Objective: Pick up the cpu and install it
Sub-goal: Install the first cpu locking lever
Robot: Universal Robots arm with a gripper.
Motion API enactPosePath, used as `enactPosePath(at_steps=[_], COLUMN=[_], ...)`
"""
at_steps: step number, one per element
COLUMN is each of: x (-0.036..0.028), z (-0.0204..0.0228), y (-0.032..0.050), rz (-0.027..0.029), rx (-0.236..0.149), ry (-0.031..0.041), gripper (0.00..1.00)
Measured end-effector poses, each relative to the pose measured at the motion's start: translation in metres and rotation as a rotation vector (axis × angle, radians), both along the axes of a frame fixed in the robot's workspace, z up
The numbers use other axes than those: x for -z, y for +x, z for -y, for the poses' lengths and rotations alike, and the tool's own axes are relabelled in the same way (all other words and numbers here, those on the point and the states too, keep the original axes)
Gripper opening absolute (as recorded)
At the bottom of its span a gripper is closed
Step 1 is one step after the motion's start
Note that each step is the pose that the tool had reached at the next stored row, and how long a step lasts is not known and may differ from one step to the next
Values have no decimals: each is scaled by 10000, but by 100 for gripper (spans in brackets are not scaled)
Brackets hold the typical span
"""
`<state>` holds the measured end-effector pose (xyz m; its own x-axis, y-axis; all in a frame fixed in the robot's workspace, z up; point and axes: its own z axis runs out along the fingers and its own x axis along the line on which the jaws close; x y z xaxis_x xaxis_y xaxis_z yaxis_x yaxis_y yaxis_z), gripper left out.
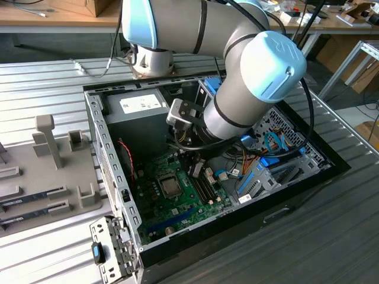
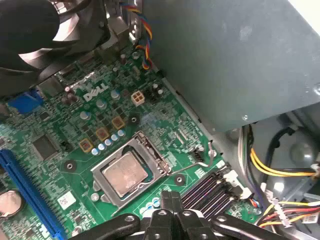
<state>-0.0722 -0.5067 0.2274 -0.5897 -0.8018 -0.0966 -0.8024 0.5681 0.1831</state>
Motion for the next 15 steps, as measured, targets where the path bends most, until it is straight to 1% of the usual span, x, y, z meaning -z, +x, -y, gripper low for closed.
enactPosePath(at_steps=[1, 5, 6, 7, 8, 10, 11, 12, 13, 14, 15], x=[1, 0, 0, 0, 1, -2, -1, 0, 1, 0, 0], z=[-6, -5, -6, -5, -6, -10, -12, -14, -14, -14, -14], y=[0, 0, 0, 0, 1, 10, 16, 22, 27, 34, 40], rz=[1, 3, 3, 5, 5, 3, 3, 22, 40, 58, 74], rx=[-352, -1676, -2078, -2362, -2613, -2847, -2888, -2926, -2959, -3000, -3035], ry=[-40, -43, -43, -43, -42, -44, -8, 147, 320, 533, 717], gripper=[11, 11, 11, 11, 11, 11, 11, 11, 11, 11, 11])
